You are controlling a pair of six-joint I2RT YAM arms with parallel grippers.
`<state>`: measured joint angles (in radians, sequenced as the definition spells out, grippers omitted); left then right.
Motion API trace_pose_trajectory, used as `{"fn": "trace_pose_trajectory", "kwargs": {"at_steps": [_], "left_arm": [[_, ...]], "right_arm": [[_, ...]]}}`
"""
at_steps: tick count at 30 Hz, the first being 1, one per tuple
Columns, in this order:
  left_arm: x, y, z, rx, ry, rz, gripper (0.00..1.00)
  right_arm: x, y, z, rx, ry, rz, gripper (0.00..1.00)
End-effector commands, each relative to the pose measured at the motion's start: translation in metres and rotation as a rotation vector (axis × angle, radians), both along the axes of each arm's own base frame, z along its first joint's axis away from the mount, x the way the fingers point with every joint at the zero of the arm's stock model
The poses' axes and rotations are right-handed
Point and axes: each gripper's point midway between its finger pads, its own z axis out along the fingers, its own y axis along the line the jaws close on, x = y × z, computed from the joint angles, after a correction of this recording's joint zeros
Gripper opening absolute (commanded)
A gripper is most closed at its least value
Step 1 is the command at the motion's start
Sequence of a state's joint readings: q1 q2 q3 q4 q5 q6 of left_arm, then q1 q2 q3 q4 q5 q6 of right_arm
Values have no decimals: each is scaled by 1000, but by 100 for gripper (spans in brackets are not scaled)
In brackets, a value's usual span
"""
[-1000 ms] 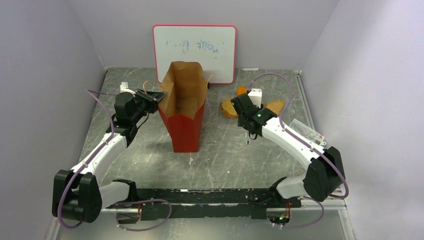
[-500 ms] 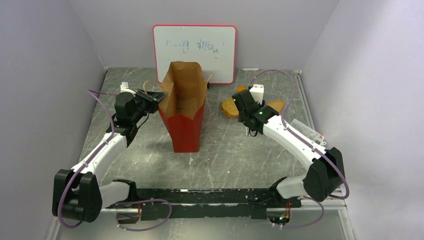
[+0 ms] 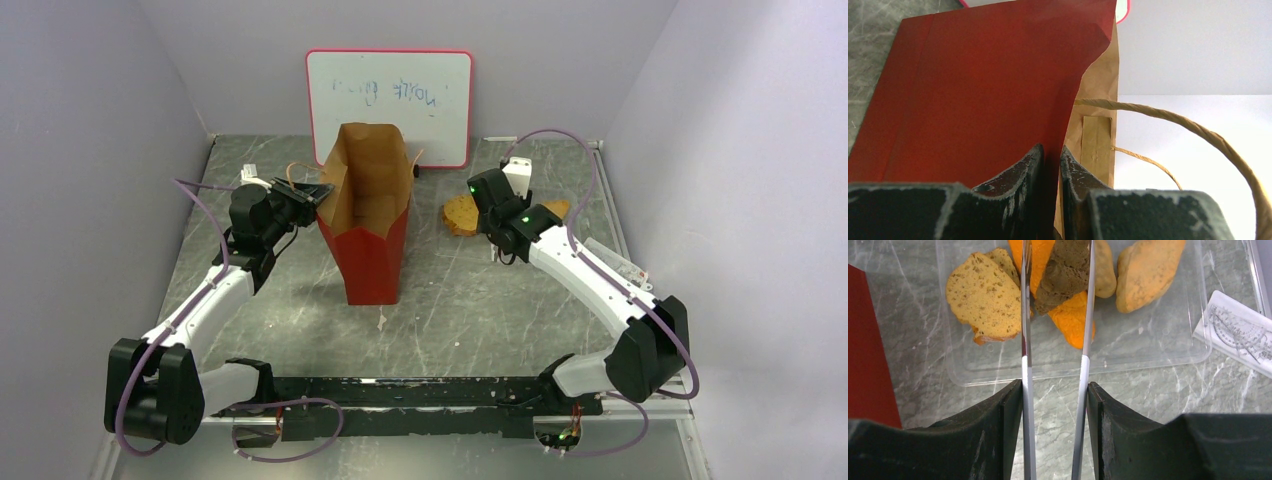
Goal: Take the fake bread out of the paper bag
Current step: Place the fake bread in the container.
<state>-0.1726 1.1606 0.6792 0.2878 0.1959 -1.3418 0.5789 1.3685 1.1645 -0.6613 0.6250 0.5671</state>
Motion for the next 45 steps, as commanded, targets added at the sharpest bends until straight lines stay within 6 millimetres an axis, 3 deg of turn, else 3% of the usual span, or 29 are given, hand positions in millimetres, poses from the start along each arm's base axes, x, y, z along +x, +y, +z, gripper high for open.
{"fn": "trace_pose_trajectory", "kwargs": {"at_steps": [1, 15, 31, 45], "left_arm": [[3, 0, 10, 3, -42, -9, 13], [3, 1, 9, 5, -44, -7, 13], [3, 4, 13, 18, -47, 8, 13], [6, 3, 10, 22, -42, 3, 13]], "right_arm": [[10, -3, 19, 6, -62, -25, 48], [7, -1, 13, 16, -51, -13, 48], [34, 29, 1, 52, -43, 67, 47], [39, 29, 24, 61, -104, 74, 46]]}}
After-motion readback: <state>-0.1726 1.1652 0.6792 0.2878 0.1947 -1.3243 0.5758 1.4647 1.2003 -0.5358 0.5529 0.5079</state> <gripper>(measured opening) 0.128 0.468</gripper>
